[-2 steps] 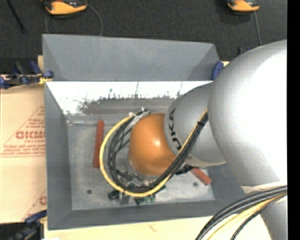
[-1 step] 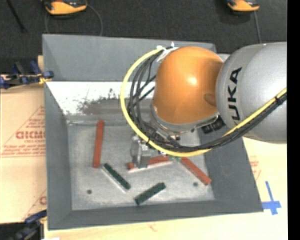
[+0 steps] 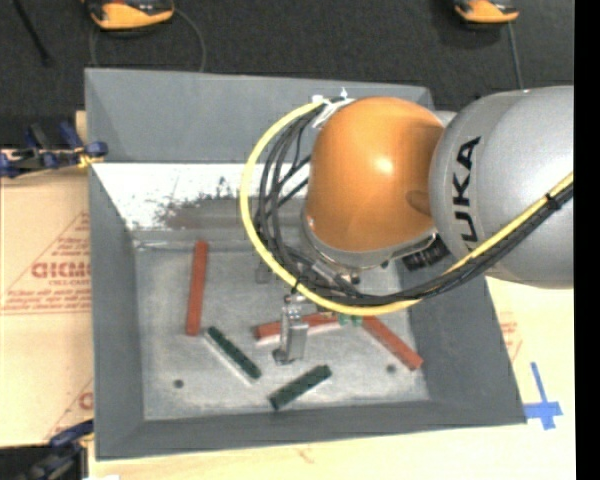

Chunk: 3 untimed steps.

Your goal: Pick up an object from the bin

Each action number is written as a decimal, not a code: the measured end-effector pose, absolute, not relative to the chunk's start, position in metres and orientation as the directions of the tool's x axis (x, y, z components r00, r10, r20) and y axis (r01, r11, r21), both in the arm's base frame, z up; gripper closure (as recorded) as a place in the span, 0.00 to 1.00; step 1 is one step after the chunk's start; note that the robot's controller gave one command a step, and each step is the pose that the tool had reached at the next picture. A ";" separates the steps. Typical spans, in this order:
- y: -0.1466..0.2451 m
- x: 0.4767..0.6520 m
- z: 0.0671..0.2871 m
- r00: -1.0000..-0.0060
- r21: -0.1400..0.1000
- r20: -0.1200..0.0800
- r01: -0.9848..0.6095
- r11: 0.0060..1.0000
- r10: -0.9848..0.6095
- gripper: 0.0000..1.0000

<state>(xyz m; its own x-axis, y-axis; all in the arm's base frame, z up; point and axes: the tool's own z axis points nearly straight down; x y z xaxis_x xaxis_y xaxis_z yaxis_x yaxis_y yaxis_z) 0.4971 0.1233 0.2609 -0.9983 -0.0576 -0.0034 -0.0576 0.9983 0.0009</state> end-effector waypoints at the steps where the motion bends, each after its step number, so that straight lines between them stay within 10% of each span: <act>1: 0.026 0.519 0.074 -0.997 -0.002 0.001 -0.073 0.997 -0.073 0.00; 2: 0.029 0.519 0.077 -0.997 -0.001 -0.002 -0.074 0.997 -0.074 1.00; 3: 0.023 0.525 0.250 -0.999 0.000 -0.012 -0.039 0.999 -0.039 1.00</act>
Offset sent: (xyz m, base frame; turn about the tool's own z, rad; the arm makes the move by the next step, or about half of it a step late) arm 0.0212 -0.0934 -0.1839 -0.0206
